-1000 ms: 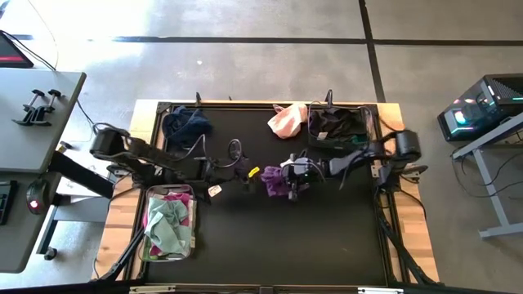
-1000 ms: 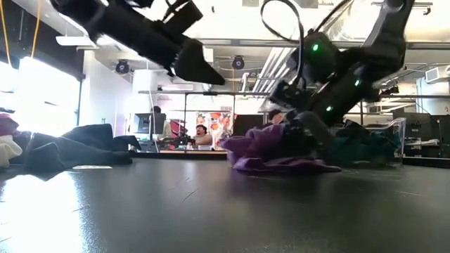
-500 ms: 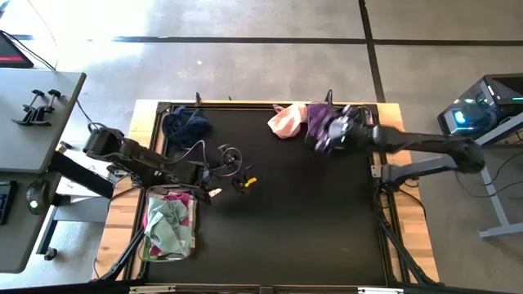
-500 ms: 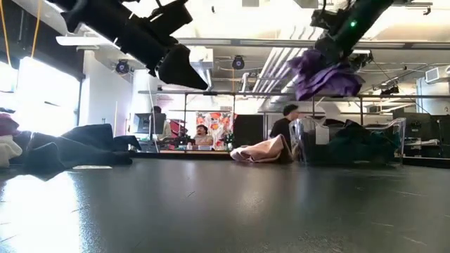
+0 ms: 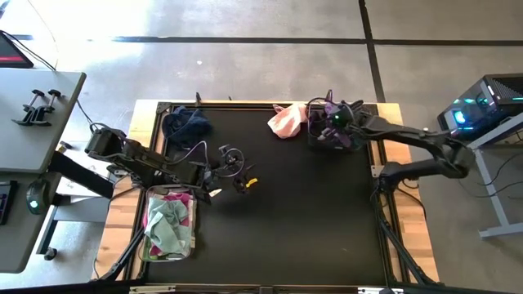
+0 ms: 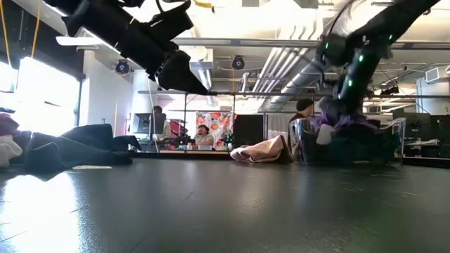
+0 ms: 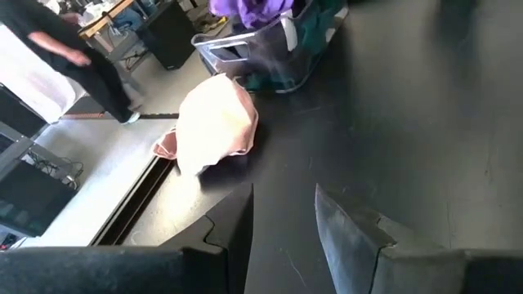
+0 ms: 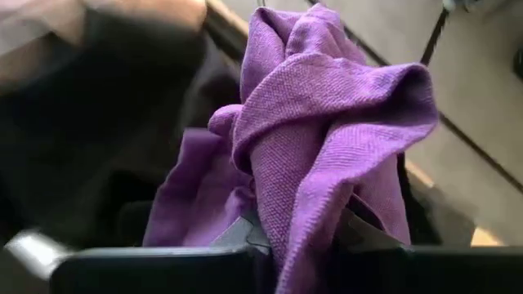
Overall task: Sort towels by color in basket
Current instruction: Put the purple towel into the top transparent bin
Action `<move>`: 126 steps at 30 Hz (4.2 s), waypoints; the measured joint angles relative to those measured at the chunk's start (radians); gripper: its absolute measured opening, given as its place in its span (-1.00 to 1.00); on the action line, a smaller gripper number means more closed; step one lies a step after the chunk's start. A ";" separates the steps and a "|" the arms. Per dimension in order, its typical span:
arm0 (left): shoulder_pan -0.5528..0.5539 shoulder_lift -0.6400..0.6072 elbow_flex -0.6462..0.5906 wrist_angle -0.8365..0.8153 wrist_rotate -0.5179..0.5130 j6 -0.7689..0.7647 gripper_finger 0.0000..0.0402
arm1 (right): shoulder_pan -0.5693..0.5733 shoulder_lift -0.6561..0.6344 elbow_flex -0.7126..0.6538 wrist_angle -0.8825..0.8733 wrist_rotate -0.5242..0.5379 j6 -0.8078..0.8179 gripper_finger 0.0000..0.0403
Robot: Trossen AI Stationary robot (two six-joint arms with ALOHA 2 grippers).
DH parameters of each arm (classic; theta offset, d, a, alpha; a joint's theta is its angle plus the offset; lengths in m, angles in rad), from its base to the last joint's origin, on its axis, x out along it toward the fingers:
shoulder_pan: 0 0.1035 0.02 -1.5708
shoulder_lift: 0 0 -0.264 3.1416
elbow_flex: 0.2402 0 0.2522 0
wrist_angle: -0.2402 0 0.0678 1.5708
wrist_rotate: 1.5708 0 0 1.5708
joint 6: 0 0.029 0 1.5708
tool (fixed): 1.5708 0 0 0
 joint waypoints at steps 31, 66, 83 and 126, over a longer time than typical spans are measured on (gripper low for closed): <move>0.000 -0.001 0.000 0.016 0.011 -0.002 -0.41 | -0.120 0.126 0.300 -0.332 -0.245 0.120 -0.58; -0.001 -0.001 0.000 0.015 0.012 -0.027 -0.41 | -0.132 0.120 0.241 -0.275 -0.330 0.076 -0.53; -0.002 -0.001 0.000 0.016 0.012 -0.054 -0.41 | -0.137 0.206 0.186 -0.132 -0.315 -0.141 -0.59; -0.001 -0.001 0.000 0.017 0.011 -0.079 -0.41 | -0.156 0.205 0.323 -0.080 -0.472 -0.045 -0.03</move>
